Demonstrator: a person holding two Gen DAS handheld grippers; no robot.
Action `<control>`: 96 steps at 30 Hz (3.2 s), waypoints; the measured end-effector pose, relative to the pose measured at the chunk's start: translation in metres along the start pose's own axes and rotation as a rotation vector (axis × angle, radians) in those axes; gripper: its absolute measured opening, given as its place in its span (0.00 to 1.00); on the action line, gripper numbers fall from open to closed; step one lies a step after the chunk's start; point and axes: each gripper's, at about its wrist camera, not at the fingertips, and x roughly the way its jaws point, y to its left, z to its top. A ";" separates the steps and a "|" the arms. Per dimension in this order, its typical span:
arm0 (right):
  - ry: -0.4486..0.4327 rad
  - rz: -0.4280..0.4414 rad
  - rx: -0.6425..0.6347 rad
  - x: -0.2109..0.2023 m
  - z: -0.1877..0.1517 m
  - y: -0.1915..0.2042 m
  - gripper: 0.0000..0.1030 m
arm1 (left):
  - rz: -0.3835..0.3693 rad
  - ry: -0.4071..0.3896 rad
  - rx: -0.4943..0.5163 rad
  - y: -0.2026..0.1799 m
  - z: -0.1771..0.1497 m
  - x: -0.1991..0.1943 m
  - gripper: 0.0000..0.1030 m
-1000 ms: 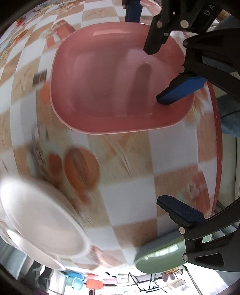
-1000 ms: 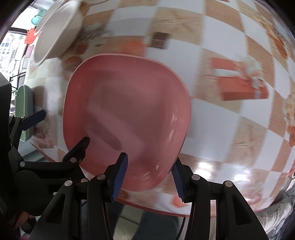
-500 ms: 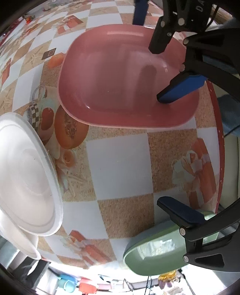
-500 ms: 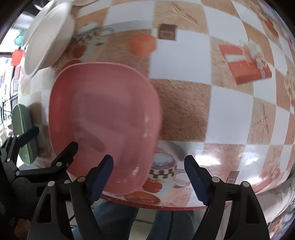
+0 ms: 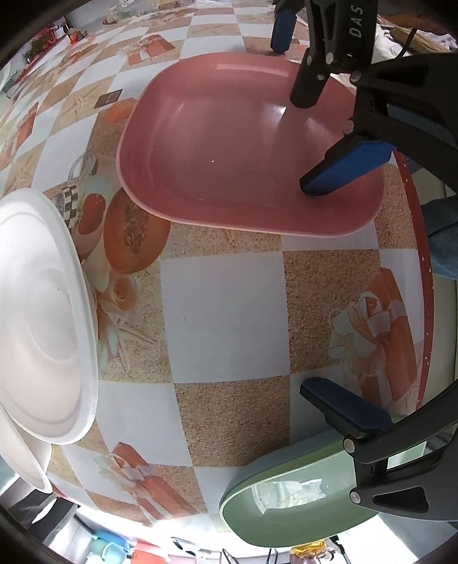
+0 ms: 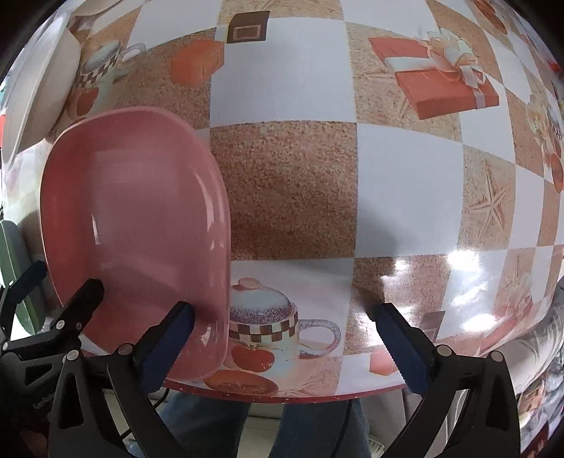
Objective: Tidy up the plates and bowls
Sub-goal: 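Grasp the pink plate rim with the right gripper and lift it, then carry the pink plate with the right gripper onto the green plate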
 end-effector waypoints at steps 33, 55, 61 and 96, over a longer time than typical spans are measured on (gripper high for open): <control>-0.065 0.019 -0.047 -0.022 0.014 0.024 0.43 | 0.035 -0.002 0.160 -0.068 0.060 -0.002 0.70; -0.067 0.116 -0.003 -0.023 -0.004 0.020 0.16 | -0.033 -0.024 0.172 -0.093 0.060 -0.009 0.28; -0.052 0.114 -0.025 -0.019 -0.011 0.021 0.16 | -0.030 -0.025 0.165 -0.086 0.058 -0.010 0.23; -0.059 0.110 -0.230 -0.045 -0.018 0.104 0.16 | 0.023 -0.125 -0.016 -0.049 -0.011 -0.098 0.23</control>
